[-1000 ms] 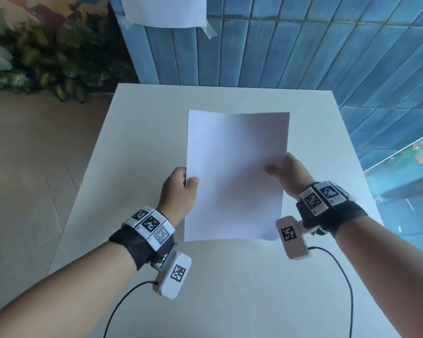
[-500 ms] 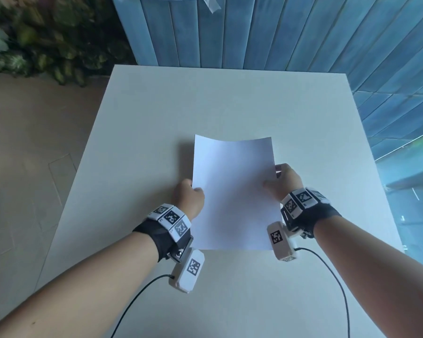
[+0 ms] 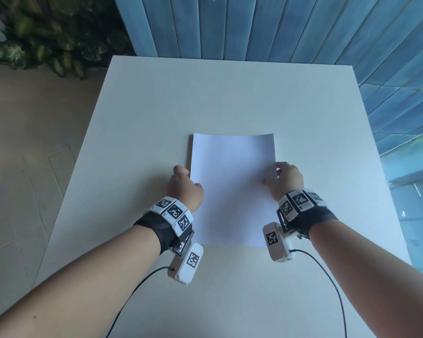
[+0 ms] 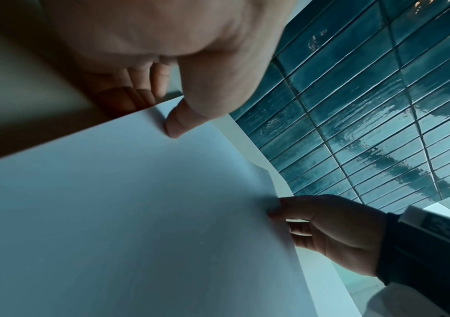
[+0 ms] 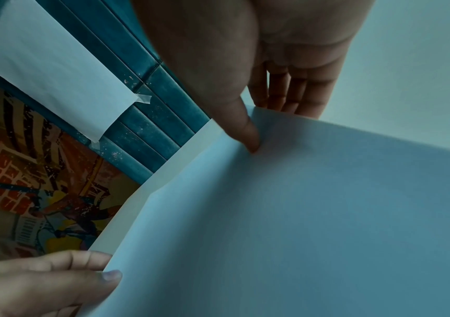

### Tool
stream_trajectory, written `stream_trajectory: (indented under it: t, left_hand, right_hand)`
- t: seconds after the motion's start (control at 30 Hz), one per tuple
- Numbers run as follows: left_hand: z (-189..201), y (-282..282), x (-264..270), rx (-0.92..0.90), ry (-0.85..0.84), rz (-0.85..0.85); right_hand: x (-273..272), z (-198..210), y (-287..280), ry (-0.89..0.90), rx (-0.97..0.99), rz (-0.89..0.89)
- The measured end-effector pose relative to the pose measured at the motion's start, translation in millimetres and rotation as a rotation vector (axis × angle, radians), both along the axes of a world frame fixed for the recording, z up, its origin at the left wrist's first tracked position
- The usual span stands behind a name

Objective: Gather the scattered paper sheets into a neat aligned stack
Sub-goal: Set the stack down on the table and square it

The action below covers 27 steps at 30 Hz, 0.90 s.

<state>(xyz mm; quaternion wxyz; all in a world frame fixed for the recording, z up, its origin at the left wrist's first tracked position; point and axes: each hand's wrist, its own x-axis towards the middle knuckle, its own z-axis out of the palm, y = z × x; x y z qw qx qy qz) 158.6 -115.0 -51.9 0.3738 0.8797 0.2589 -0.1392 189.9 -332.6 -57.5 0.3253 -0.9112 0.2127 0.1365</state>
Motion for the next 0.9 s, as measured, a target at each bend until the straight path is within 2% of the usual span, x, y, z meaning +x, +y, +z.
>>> stream_trajectory:
  t: [0.3,0.6,0.9]
  left_hand:
    - [-3,2,1,0.054,0.003,-0.002]
    - [-1,8,10,0.026,0.032,-0.043]
    - [1,16,11,0.005,0.035,-0.073]
  right_hand:
    - [-1,0,1,0.002,-0.001,-0.026]
    - [-1,-5,1,-0.016,-0.017,-0.065]
    - [-4,-4,-2,0.002,-0.023,-0.01]
